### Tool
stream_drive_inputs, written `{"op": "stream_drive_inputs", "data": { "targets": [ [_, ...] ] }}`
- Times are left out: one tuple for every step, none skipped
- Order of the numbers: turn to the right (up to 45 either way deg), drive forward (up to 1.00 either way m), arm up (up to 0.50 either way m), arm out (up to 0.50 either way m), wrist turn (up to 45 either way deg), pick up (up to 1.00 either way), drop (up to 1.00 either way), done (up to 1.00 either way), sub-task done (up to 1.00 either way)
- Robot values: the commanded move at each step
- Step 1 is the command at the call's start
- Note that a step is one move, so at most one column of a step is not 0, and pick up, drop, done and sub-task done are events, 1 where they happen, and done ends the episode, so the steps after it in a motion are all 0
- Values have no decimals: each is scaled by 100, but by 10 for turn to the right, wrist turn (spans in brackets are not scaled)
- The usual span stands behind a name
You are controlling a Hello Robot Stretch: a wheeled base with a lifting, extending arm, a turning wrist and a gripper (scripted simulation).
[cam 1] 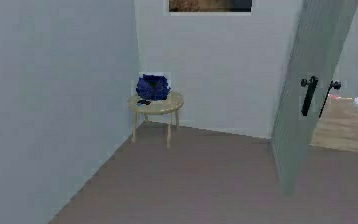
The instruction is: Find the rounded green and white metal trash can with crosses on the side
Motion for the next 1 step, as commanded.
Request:
{"op": "stream_drive_inputs", "data": {
  "targets": [
    [300,0,0,0,0,0,0,0,0]
  ]
}}
